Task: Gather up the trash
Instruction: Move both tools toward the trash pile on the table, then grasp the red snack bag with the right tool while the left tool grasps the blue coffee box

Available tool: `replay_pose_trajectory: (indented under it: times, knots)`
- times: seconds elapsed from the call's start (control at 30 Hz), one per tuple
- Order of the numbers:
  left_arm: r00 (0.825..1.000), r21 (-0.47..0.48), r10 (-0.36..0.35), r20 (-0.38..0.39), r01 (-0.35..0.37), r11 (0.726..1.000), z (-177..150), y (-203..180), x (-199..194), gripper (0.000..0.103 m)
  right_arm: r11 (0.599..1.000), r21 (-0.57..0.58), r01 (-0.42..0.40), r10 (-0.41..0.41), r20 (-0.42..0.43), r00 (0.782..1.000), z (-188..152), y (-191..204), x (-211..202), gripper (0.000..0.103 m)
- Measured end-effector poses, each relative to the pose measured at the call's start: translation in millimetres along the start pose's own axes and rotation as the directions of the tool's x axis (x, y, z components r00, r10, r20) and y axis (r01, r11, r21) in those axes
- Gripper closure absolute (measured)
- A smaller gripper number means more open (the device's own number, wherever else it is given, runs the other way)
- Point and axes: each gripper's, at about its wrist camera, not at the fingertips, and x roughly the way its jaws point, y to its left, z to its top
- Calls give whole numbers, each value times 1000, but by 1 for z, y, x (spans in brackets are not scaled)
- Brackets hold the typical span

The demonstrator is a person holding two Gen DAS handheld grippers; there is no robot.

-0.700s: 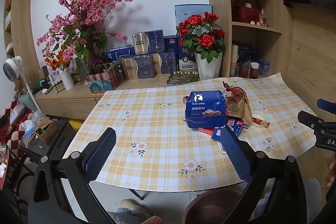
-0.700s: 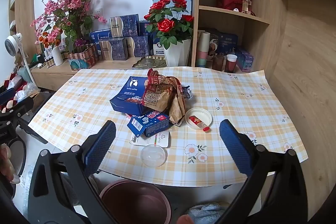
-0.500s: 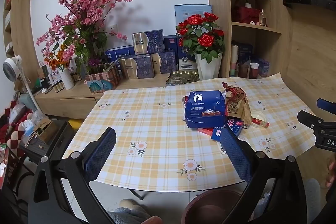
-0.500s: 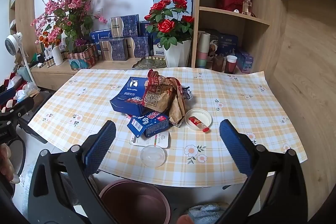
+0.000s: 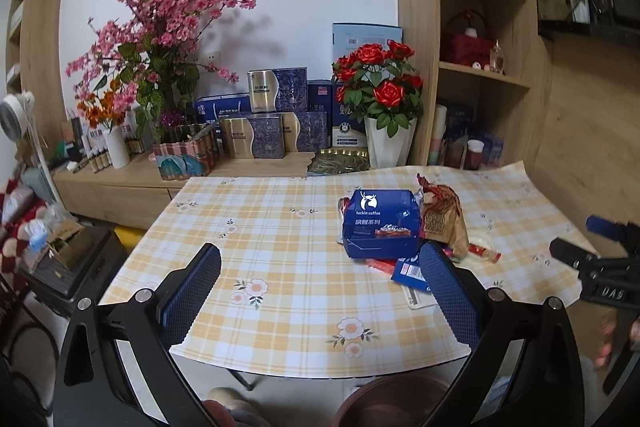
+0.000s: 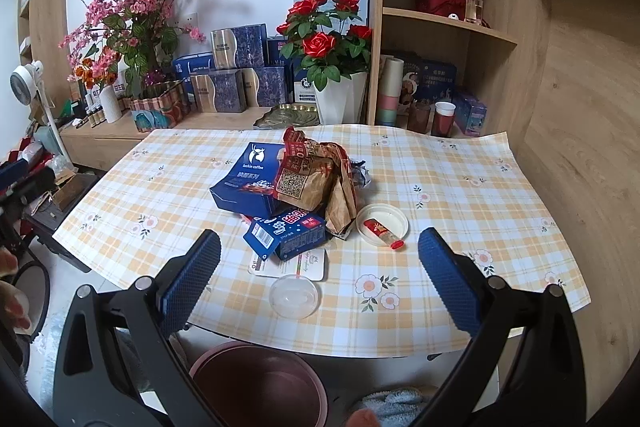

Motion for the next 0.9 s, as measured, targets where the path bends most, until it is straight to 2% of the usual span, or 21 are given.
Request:
replay_pose_trajectory:
  times: [0.1, 0.13, 0.17, 0.27, 0.37, 0.5, 0.63, 0.73, 0.9]
  knots:
    - [997, -59, -72, 0, 72, 996, -2, 8, 8, 5, 1000, 7, 5, -5, -9, 1000, -5, 3, 12, 6]
    - [997, -73, -76, 1, 76, 994, -3, 11, 11, 5, 1000, 11, 9, -9, -9, 1000, -5, 0, 17, 6]
    - [998, -77, -69, 3, 69, 995, -5, 12, 15, 5, 1000, 13, 12, -12, -8, 1000, -7, 3, 20, 6]
    - [997, 14, 72, 30, -73, 997, -11, 10, 30, 5, 1000, 28, 12, -11, -32, 999, -10, 6, 38, 6]
    - [999, 24, 47, -11, -47, 999, -17, 13, 46, 5, 999, 36, -33, 36, -70, 997, -10, 8, 60, 6]
    - [996, -40, 31, -78, -34, 999, -24, 28, 73, 5, 999, -13, -51, 48, -132, 990, -3, 19, 96, 6]
    - [994, -92, 34, -104, -44, 995, -33, 43, 92, 5, 1000, -27, 12, -16, -133, 991, 13, 30, 136, 6]
    - [992, -100, 53, -110, -65, 993, -36, 47, 104, 6, 1000, -22, 18, -21, -127, 992, 27, 39, 164, 6]
    - [988, -119, 51, -143, -68, 990, -41, 54, 125, 6, 994, -23, 108, -110, -116, 987, 53, 53, 221, 6]
